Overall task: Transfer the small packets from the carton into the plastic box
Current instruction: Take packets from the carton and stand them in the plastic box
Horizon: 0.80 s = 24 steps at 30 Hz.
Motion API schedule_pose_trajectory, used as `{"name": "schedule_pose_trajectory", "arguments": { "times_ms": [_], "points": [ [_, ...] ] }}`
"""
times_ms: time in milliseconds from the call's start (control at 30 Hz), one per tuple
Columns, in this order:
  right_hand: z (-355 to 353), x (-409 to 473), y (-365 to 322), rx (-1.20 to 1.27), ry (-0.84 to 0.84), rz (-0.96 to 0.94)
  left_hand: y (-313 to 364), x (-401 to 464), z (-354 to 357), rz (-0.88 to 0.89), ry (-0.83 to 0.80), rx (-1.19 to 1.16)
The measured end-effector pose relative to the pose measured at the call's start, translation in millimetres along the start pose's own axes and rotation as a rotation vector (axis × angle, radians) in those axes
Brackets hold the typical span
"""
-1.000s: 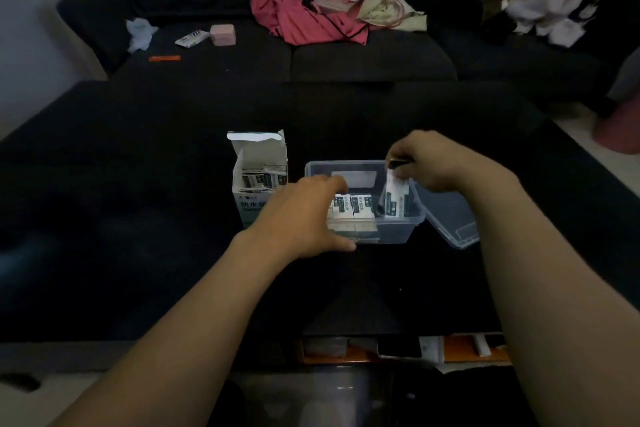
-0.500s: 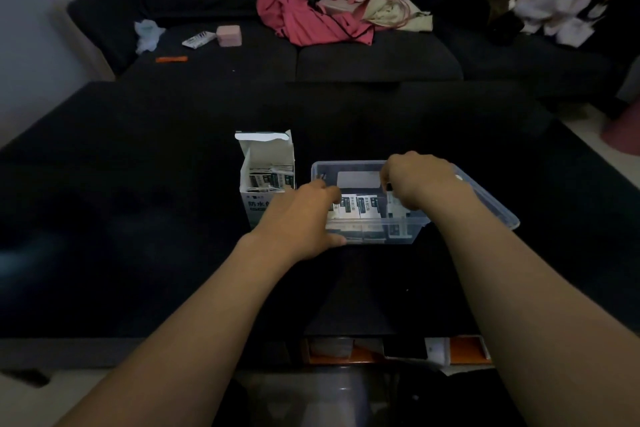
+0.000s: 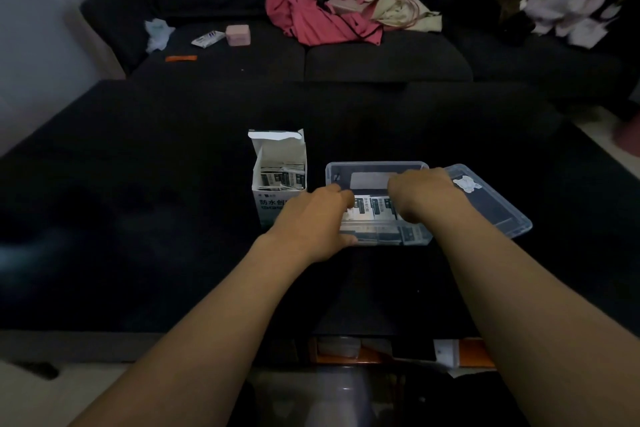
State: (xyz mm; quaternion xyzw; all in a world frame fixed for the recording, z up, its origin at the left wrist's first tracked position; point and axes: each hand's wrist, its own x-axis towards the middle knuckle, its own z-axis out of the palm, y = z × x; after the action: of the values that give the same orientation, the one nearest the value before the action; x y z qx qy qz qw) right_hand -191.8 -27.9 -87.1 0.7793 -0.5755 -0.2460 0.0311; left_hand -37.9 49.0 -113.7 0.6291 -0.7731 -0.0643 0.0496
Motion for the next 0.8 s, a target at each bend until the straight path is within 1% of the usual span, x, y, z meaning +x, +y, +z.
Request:
{"name": "schedule_pose_trajectory", "arguments": {
  "times_ms": [233, 367, 567, 800],
  "points": [
    [0, 7, -1, -0.059, -0.041, 0.002, 1, -1, 1, 0.010, 0.000, 0.008],
    [1, 10, -2, -0.070, -0.030, 0.007, 1, -1, 2, 0.012, 0.006, -0.002],
    [1, 12, -2, -0.036, -0.038, 0.030, 3, -1, 1, 0.027, 0.020, 0.003],
    [2, 14, 1, 0.007, 0.012, 0.030, 4, -1, 0, 0.031, 0.034, -0.011]
  ]
}}
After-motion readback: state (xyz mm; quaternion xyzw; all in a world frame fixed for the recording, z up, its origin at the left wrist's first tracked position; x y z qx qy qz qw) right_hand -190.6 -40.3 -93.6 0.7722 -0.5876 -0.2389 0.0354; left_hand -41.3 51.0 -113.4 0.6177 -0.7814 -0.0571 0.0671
